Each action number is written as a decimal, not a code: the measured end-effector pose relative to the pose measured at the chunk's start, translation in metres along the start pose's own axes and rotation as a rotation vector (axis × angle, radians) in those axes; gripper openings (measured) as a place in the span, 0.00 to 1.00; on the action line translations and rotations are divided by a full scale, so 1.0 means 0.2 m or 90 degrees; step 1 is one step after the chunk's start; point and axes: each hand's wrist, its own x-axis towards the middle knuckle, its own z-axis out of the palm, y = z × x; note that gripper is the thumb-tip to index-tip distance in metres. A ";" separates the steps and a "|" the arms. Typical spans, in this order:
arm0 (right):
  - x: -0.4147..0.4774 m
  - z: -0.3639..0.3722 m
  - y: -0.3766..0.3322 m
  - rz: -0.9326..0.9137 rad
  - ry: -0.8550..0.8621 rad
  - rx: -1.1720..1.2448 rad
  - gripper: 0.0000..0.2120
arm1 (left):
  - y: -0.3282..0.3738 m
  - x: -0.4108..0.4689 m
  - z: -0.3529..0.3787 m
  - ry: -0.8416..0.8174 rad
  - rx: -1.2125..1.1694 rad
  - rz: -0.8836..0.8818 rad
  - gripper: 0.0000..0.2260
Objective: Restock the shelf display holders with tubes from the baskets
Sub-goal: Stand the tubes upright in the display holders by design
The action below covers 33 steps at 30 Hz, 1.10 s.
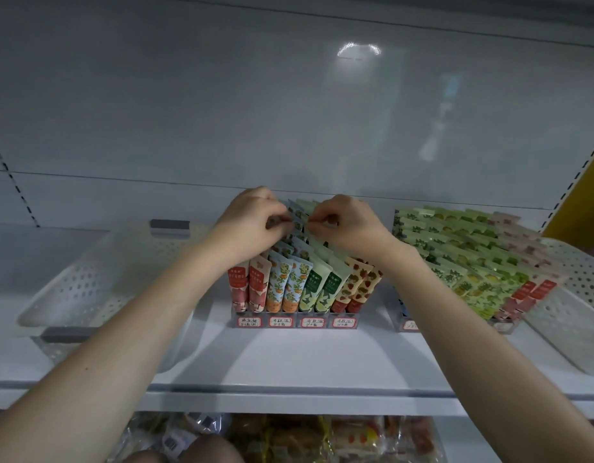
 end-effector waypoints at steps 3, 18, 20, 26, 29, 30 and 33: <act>-0.07 -0.05 0.02 -0.003 0.051 0.018 0.07 | 0.08 -0.05 0.02 0.065 -0.017 0.045 0.08; -0.39 -0.18 0.28 0.082 0.042 -0.078 0.09 | 0.37 -0.14 0.23 0.050 0.024 0.168 0.03; -0.39 -0.15 0.30 0.097 0.025 -0.080 0.08 | 0.37 -0.13 0.27 0.033 0.056 0.184 0.04; -0.38 -0.12 0.31 0.108 0.007 -0.069 0.08 | 0.34 -0.12 0.31 -0.031 0.098 0.165 0.07; -0.37 -0.12 0.31 0.110 0.000 -0.066 0.08 | 0.34 -0.11 0.30 -0.046 0.093 0.159 0.11; -0.37 -0.12 0.31 0.112 -0.005 -0.065 0.08 | 0.34 -0.11 0.30 -0.049 0.087 0.156 0.11; -0.36 -0.14 0.32 0.115 -0.004 -0.040 0.08 | 0.33 -0.11 0.30 -0.026 0.044 0.144 0.11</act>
